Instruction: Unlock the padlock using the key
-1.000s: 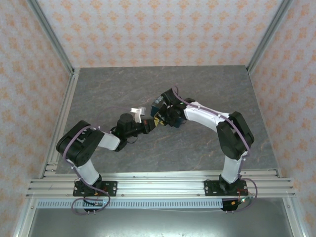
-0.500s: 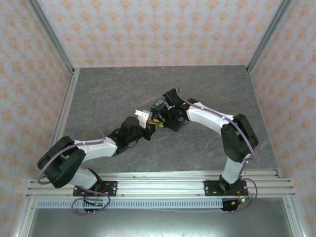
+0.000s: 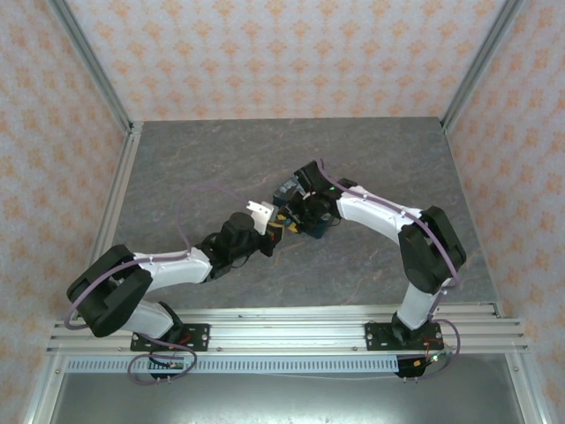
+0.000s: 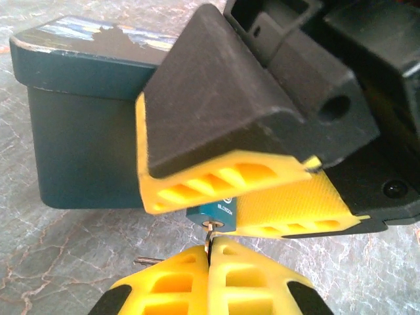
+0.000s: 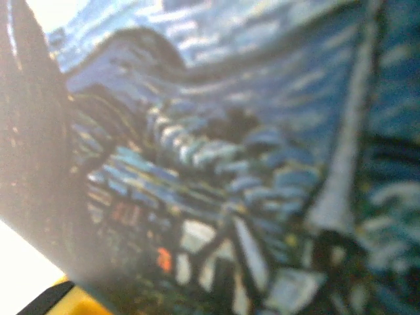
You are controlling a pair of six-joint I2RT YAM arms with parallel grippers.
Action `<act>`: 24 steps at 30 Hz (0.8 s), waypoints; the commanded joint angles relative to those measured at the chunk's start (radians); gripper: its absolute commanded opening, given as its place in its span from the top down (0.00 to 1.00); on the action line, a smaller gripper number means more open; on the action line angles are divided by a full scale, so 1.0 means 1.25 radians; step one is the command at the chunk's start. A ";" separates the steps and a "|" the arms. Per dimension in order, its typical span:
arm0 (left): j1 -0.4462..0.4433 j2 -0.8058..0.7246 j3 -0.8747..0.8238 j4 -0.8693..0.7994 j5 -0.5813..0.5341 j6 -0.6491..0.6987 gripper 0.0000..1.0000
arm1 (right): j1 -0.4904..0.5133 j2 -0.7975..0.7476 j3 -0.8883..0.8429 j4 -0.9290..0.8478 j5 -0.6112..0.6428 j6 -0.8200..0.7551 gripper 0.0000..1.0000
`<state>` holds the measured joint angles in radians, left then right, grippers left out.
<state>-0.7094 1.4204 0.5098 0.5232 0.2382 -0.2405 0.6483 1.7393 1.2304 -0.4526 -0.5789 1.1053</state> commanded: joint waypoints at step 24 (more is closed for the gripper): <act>-0.018 0.054 0.000 -0.023 0.008 -0.029 1.00 | -0.006 -0.026 -0.043 0.001 0.049 -0.032 0.54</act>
<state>-0.7204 1.4742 0.5087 0.5167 0.2531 -0.2642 0.6468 1.7370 1.1881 -0.4484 -0.5529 1.0901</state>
